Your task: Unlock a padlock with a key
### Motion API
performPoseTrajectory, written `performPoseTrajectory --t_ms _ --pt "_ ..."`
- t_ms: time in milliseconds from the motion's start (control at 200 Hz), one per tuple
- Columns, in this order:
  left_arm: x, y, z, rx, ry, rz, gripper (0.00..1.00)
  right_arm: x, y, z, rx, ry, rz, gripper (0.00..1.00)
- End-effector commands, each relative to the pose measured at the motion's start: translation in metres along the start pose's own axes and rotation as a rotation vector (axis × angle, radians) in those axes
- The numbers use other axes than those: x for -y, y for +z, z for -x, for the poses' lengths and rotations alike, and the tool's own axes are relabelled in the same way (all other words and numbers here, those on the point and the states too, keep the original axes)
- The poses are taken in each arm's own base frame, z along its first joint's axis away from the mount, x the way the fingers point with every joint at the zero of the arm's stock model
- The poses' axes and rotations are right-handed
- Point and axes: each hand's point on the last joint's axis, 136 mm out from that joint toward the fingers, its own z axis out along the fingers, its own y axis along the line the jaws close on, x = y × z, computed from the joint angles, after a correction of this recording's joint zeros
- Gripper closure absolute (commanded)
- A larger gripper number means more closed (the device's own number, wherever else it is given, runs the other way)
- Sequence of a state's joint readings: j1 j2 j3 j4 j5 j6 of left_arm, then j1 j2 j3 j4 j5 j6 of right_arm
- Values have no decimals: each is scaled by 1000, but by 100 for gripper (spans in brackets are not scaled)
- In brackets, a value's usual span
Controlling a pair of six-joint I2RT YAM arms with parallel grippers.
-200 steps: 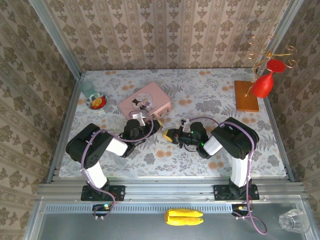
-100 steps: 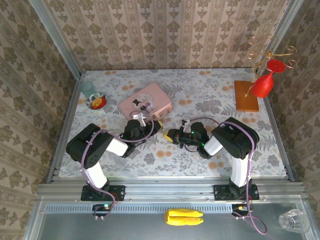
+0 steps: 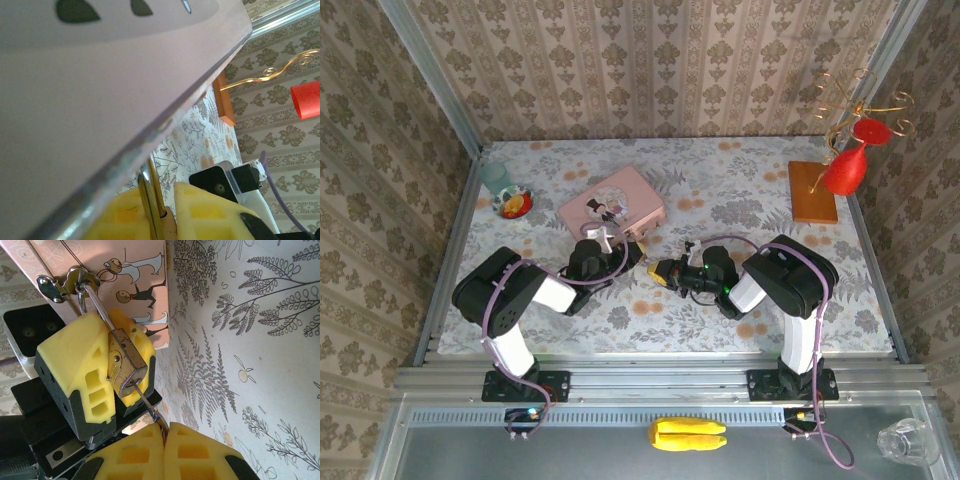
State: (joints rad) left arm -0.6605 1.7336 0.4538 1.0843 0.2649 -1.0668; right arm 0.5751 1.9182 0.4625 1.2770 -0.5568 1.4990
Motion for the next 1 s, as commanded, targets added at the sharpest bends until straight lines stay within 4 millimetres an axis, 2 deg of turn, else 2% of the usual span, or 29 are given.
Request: performPoseTrajectory --t_ms 0,315,550,995 --pt "63 -5 17 33 31 -208 99 -17 3 2 10 -39 46 100" --pt "69 -4 12 21 40 -223 99 -23 5 5 12 -40 63 100" --pt "65 -4 11 19 37 -217 99 -23 4 7 17 -40 62 100" --pt "64 -5 11 28 31 -219 100 -35 -3 11 27 -64 88 100"
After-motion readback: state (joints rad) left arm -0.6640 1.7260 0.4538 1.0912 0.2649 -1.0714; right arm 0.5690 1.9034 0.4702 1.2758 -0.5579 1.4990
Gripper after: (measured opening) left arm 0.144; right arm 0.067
